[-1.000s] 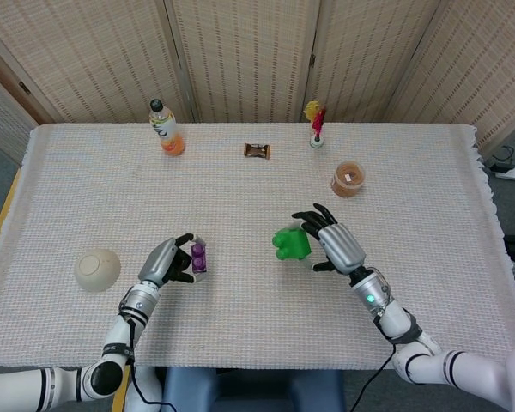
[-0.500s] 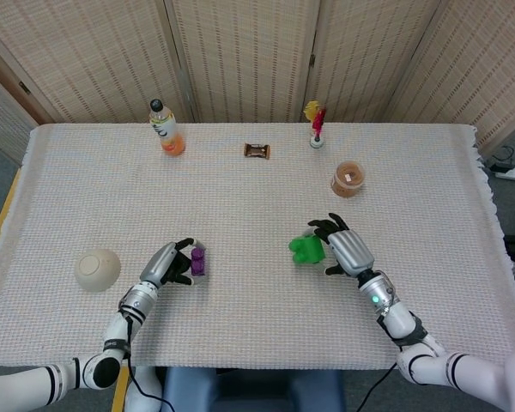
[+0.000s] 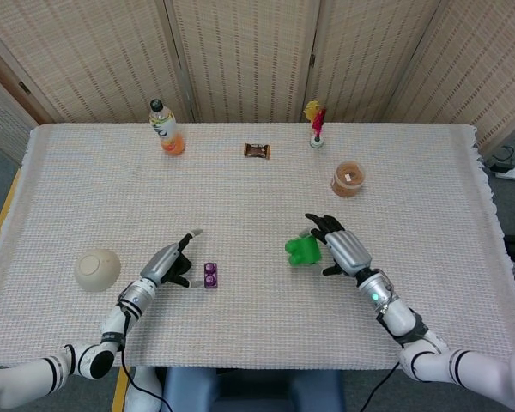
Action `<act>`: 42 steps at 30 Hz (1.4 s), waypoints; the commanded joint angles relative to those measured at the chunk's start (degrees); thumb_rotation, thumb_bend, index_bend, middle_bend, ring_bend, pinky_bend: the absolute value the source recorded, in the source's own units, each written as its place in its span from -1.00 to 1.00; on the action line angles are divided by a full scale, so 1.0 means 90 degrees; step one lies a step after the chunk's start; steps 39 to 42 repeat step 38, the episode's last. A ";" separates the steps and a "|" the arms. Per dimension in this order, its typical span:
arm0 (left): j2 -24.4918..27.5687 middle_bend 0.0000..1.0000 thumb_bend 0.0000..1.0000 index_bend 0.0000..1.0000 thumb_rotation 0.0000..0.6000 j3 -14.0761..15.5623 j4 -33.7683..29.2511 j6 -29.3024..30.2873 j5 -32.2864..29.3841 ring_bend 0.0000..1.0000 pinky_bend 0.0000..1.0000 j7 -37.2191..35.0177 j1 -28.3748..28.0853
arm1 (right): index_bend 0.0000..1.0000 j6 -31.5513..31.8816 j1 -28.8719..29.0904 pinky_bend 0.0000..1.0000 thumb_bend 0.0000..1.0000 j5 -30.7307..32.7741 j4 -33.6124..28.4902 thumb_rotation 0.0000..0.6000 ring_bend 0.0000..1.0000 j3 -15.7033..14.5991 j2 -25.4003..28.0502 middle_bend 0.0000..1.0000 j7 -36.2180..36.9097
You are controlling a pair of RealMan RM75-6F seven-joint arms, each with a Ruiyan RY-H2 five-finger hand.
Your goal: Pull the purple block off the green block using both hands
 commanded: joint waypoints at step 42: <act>0.2093 -1.00 -0.66 -0.95 1.00 0.1250 -0.1978 0.5415 0.0758 -1.00 -1.00 0.5982 0.3340 | -1.00 0.3734 -0.2850 -1.00 -0.28 -0.0509 -0.2152 1.00 -1.00 -0.0972 0.1636 -1.00 -0.3899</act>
